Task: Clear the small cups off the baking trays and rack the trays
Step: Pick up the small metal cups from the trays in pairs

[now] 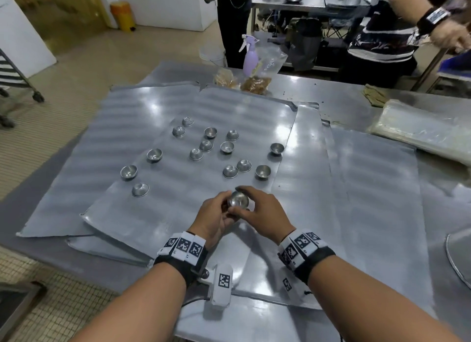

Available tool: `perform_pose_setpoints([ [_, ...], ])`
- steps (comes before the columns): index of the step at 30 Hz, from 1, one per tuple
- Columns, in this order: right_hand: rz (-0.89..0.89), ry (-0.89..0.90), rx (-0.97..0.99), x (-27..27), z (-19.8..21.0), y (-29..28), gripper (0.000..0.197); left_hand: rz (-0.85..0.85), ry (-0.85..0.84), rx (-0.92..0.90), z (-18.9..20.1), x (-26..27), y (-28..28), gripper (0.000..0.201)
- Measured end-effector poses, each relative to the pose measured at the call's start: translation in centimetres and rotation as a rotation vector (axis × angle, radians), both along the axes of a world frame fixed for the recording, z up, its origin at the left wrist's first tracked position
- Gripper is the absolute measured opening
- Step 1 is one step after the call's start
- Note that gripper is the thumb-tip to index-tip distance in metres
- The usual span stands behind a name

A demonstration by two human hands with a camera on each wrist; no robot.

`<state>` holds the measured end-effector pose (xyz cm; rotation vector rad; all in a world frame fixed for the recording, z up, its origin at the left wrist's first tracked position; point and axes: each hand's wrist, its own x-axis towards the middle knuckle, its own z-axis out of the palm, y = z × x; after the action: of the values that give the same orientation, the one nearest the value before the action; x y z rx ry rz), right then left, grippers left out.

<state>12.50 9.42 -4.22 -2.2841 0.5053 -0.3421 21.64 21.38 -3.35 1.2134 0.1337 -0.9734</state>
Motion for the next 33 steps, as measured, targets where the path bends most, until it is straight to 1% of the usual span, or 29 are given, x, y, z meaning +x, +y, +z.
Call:
perform_pose_setpoints([
  [3,-0.016,0.031,0.036,1.2,0.0,1.0,0.069,-0.031,0.001,-0.010,-0.5,1.8,1.1,0.029],
  [5,-0.084,0.066,0.051,1.6,-0.1,0.9,0.071,-0.044,0.000,-0.009,-0.9,3.0,1.4,0.025],
  [6,-0.151,0.079,0.044,1.9,-0.1,0.6,0.067,-0.044,0.001,-0.008,-1.0,3.6,1.5,0.024],
  [9,-0.367,0.123,-0.009,2.6,0.0,-1.5,0.048,-0.057,-0.016,0.029,-1.2,5.1,1.6,0.022],
  [11,-0.414,0.209,-0.042,3.2,-0.1,-3.5,0.041,-0.047,-0.019,0.043,-1.4,5.9,1.6,0.023],
  [12,-0.415,0.256,-0.054,3.4,-0.2,-4.5,0.042,-0.040,-0.018,0.047,-1.5,6.2,1.7,0.023],
  [14,-0.401,0.332,-0.079,3.8,-0.2,-6.2,0.051,-0.033,-0.015,0.057,-1.6,6.7,1.7,0.023],
  [16,-0.385,0.379,-0.077,4.5,0.0,-7.3,0.061,-0.031,-0.010,0.063,-1.8,7.0,1.8,0.023],
  [18,-0.351,0.421,-0.076,5.2,0.0,-8.0,0.065,-0.033,-0.007,0.066,-1.9,7.2,1.9,0.023],
  [19,-0.327,0.440,-0.086,5.6,-0.1,-8.2,0.064,-0.035,-0.006,0.070,-1.9,7.2,1.9,0.023],
  [22,-0.265,0.466,-0.095,6.5,-0.4,-8.4,0.053,-0.047,0.002,0.075,-1.8,7.1,2.0,0.022],
  [24,-0.249,0.482,-0.104,6.9,-0.4,-8.5,0.049,-0.046,0.002,0.068,-1.8,7.2,2.0,0.022],
  [27,-0.236,0.502,-0.168,7.1,-0.7,-8.6,0.040,-0.049,-0.014,0.069,-1.7,6.9,2.1,0.017],
  [30,-0.233,0.500,-0.174,7.0,-1.0,-8.7,0.028,-0.057,-0.033,0.093,-1.7,6.5,2.2,0.013],
  [31,-0.236,0.496,-0.166,6.9,-1.1,-8.7,0.025,-0.054,-0.038,0.098,-1.8,6.4,2.2,0.012],
  [33,-0.246,0.490,-0.159,6.5,-1.2,-8.4,0.029,-0.047,-0.045,0.102,-2.2,6.2,2.2,0.014],
])
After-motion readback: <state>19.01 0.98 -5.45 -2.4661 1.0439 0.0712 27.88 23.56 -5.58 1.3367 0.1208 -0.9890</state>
